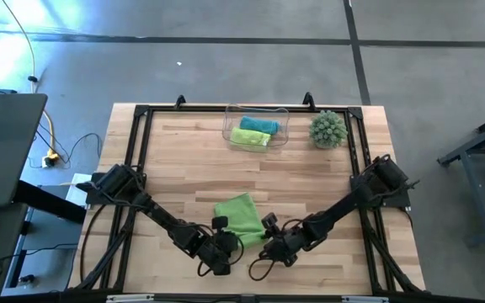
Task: Roll microfiber towels into tight, uniform cylinder then place into a basket
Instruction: Roll the green microfiber cloth
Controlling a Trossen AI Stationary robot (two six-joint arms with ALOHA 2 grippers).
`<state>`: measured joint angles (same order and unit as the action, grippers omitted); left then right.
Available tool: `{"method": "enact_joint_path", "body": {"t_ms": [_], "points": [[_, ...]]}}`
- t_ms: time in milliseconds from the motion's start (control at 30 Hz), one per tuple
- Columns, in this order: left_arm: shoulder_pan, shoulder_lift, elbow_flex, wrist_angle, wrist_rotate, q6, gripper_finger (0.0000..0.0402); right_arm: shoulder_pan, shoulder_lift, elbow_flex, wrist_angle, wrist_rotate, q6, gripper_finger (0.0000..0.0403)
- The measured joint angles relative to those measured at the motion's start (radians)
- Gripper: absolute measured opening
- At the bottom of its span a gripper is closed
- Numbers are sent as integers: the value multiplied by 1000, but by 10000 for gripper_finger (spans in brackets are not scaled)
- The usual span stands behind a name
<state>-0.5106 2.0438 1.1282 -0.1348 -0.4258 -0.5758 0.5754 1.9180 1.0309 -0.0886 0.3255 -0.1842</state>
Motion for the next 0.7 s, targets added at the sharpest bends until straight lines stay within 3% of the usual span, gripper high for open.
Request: {"method": "enact_joint_path", "body": {"t_ms": [700], "points": [[0,0,0,6,-1,0,63,-67,-12,1,37,16,-34,135]]}}
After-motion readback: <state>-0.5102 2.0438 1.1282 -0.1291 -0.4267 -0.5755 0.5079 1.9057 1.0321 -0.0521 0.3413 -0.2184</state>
